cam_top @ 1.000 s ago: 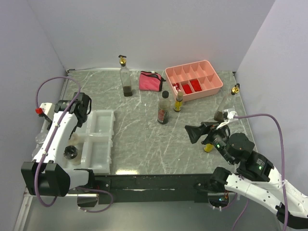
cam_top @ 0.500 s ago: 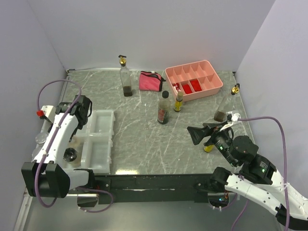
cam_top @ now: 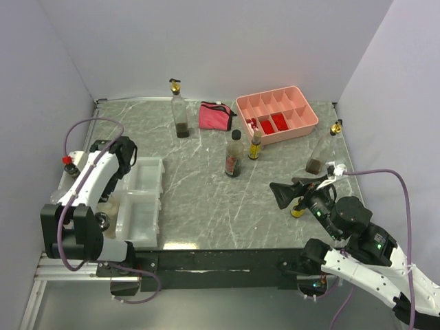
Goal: Organize the condiment bottles
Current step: Pick up the storage box at the center of the board.
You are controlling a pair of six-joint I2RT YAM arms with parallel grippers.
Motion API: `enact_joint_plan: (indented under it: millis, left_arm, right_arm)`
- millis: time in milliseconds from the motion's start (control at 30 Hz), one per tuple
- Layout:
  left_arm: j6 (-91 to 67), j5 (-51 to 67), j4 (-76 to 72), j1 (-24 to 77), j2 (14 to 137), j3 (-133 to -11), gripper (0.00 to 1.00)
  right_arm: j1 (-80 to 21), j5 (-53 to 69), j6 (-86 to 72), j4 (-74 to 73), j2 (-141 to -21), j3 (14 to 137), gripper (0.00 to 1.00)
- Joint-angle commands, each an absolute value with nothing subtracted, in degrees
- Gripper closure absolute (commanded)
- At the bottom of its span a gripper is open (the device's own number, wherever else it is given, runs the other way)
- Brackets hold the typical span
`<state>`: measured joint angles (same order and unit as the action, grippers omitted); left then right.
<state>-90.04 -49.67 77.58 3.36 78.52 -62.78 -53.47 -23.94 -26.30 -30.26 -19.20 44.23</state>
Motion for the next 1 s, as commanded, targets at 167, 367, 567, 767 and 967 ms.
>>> enact_joint_plan:
  millis: [167, 367, 567, 767, 967]
  left_arm:
    - [-92.2, -48.87, 73.23, 3.6, 75.68, -59.86, 0.33]
    - [-90.96, -45.97, 69.26, 3.6, 73.65, -56.78, 0.24]
    - [-92.98, -48.6, 75.57, 3.69, 74.09, -60.8, 0.2]
    - [-80.15, -51.07, 68.27, 3.87, 69.27, -65.91, 0.01]
    - [-55.58, -41.32, 39.19, 3.87, 58.46, -62.86, 0.01]
  right_arm:
    - [-53.26, -25.31, -25.66, -30.41, -17.67, 43.86, 0.0]
    - [-53.26, -25.05, -25.75, -31.2, -17.05, 44.56, 0.0]
    - [-53.26, -24.53, -26.19, -32.17, -15.91, 45.26, 0.0]
    - [-53.26, -21.36, -27.42, -31.47, -16.35, 45.0, 0.0]
    - [-53.35, -19.25, -28.65, -31.11, -18.28, 44.47, 0.0]
